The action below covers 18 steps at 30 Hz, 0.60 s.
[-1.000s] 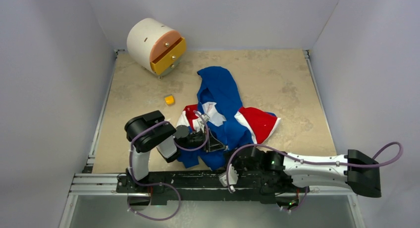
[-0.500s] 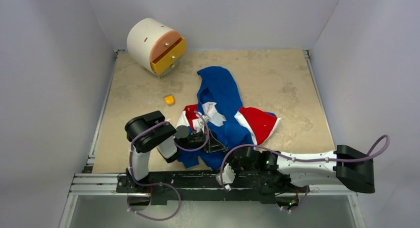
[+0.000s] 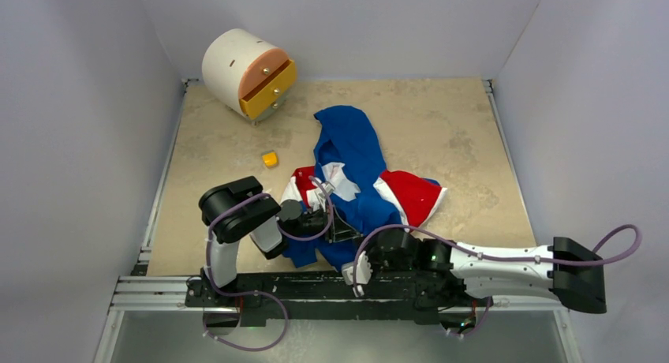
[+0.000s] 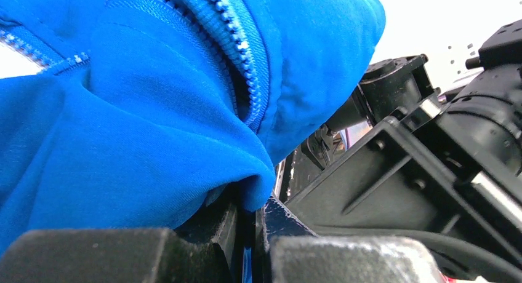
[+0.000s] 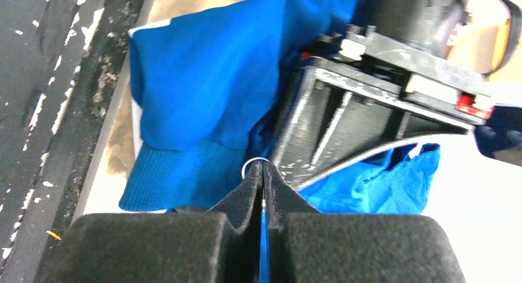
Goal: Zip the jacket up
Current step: Pick up the zipper from the jacket.
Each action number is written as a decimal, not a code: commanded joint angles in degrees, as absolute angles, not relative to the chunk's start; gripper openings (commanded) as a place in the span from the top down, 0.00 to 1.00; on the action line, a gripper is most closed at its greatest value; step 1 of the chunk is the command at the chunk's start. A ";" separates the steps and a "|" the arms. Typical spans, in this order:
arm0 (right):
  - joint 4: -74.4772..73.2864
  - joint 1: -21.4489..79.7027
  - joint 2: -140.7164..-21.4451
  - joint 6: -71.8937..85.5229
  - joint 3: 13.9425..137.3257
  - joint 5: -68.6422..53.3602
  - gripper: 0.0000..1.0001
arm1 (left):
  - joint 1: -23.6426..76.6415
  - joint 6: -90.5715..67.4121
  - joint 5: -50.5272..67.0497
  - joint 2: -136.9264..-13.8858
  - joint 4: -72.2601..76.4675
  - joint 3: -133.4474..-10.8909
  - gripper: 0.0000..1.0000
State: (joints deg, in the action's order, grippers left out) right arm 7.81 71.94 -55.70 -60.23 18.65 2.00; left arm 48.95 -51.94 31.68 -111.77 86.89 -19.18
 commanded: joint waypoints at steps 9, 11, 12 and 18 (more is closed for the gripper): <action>7.84 71.59 -50.17 -53.88 20.62 5.63 1.00 | 49.57 -52.91 32.52 -112.62 98.86 -19.52 1.00; 7.55 71.57 -49.86 -54.27 20.33 6.00 1.00 | 49.57 -52.99 32.52 -112.63 98.86 -19.60 1.00; 7.13 71.57 -49.83 -54.39 20.31 5.86 0.99 | 49.57 -53.00 32.50 -112.67 98.81 -19.60 1.00; -1.17 71.60 -48.05 -58.18 20.95 1.25 0.78 | 49.57 -53.26 32.61 -112.82 98.84 -19.60 1.00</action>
